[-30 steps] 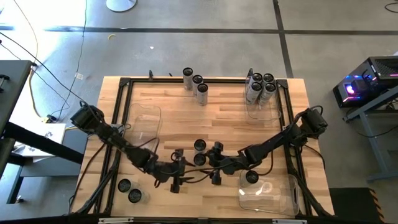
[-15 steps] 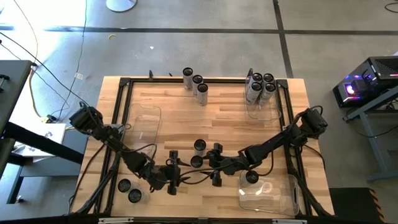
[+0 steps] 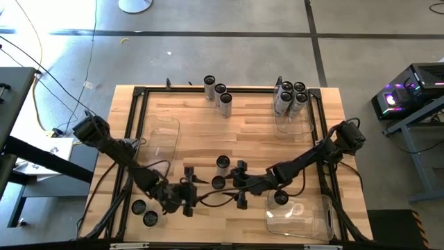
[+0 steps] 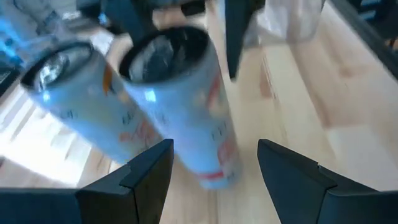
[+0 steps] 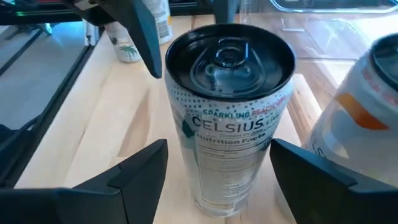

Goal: Sort soda cans
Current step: Put the white-pink soda can into the middle transparent bin

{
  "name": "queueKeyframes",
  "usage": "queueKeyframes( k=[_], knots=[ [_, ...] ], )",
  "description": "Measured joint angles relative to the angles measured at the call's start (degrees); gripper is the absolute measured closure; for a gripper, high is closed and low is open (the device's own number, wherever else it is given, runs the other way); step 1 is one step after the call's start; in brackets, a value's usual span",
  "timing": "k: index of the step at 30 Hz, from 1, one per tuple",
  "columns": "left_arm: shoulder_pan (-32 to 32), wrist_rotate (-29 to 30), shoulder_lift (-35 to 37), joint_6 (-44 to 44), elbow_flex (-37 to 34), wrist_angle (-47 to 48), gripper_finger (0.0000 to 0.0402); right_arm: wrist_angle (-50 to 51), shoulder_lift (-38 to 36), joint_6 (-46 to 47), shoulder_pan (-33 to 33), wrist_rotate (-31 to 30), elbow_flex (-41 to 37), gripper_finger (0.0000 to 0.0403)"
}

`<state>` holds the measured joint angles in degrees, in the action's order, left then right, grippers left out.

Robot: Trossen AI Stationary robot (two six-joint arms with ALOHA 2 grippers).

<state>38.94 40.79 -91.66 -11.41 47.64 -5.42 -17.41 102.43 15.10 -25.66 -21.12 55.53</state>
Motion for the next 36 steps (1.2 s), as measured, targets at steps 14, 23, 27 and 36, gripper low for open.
queueKeyframes(
  k=[14, 23, 27, 36],
  knots=[
    [-7.2, -13.3, -0.3, -2.0, 0.0, -4.7, 0.0145, -1.5, 0.0, -2.5, 0.2, 0.8, 0.0, 0.0126],
    [-9.0, -15.4, -0.3, -5.3, 0.0, -6.5, 0.0144, -2.3, 0.0, -3.6, 0.2, 3.0, 0.0, 0.0126],
    [-9.4, -19.4, -0.3, -5.1, 0.0, -10.1, 0.0144, -2.6, 0.0, -3.5, 0.0, 3.2, 0.0, 0.0126],
    [-9.1, -16.2, -0.3, -5.0, 0.0, -13.4, 0.0144, -3.5, 0.0, -3.4, 0.1, 2.9, 0.0, 0.0126]
  ],
)
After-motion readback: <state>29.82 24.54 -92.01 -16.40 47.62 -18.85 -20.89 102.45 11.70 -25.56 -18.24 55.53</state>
